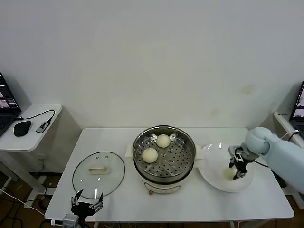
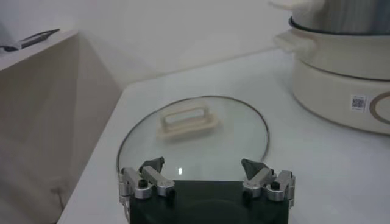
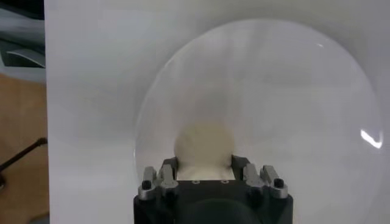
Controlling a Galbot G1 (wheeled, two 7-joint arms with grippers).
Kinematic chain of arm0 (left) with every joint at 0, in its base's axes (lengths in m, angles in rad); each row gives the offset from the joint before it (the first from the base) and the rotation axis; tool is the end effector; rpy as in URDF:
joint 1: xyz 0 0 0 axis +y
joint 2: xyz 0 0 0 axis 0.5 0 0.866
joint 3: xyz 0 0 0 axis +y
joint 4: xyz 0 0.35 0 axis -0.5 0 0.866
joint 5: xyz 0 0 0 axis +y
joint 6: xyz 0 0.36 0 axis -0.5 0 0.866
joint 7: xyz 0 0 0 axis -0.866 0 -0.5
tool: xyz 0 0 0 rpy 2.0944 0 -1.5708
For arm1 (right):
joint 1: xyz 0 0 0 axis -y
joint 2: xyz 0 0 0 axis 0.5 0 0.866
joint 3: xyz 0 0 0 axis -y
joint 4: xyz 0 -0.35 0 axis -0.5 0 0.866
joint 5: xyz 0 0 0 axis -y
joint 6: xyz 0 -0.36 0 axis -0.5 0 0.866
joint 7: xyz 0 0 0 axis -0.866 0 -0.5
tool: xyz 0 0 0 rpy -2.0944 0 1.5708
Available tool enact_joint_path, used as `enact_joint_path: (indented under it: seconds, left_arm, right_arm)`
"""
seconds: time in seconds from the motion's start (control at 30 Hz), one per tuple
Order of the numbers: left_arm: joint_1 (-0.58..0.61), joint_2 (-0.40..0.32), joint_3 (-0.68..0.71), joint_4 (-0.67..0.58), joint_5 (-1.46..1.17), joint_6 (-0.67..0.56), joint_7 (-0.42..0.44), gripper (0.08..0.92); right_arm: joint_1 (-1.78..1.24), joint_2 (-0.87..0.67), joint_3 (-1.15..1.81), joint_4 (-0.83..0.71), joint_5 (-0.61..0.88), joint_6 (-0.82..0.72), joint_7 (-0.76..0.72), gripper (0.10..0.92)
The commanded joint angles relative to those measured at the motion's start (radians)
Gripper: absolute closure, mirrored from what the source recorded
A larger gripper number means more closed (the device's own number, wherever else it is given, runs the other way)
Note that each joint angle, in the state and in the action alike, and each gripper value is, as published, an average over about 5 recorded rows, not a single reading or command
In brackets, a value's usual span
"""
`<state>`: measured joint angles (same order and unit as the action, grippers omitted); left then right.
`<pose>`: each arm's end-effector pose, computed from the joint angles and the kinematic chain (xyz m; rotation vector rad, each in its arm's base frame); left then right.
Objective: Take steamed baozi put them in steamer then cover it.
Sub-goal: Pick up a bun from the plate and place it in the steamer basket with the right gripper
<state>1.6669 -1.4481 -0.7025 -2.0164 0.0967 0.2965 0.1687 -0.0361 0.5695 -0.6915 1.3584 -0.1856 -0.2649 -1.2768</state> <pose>0.1520 0.0812 -0.3373 -0.0503 -2.6397 -0.3238 0.4951 -0.1808 -0.1656 1.2200 -1.2755 1.3074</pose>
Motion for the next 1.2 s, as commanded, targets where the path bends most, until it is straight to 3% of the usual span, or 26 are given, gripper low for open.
enact_joint_path:
  seconds: [0.03, 0.23, 0.53, 0.97, 1.2]
  left_arm:
    - [-0.003, 0.003, -0.004, -0.003, 0.000, -0.001, -0.002, 0.177]
    - [-0.010, 0.001, -0.015, -0.008, 0.001, -0.004, -0.009, 0.177]
    - [-0.008, -0.003, -0.027, -0.037, 0.011, -0.008, -0.015, 0.177]
    - [0.023, -0.038, -0.039, -0.092, 0.028, -0.020, -0.021, 0.177]
    - [0.025, -0.045, -0.037, -0.098, 0.029, -0.020, -0.021, 0.177]
  right_arm:
    - [0.424, 0.039, -0.202, 0.013, 0.228, 0.033, -0.068, 0.474]
    - [0.600, 0.164, -0.305, -0.014, 0.368, 0.272, -0.112, 0.474]
    - [0.642, 0.293, -0.366, 0.003, 0.398, 0.632, -0.113, 0.474]
    - [0.570, 0.432, -0.389, 0.076, 0.123, 0.876, -0.067, 0.468]
    - [0.546, 0.480, -0.421, 0.125, 0.043, 0.909, -0.043, 0.466]
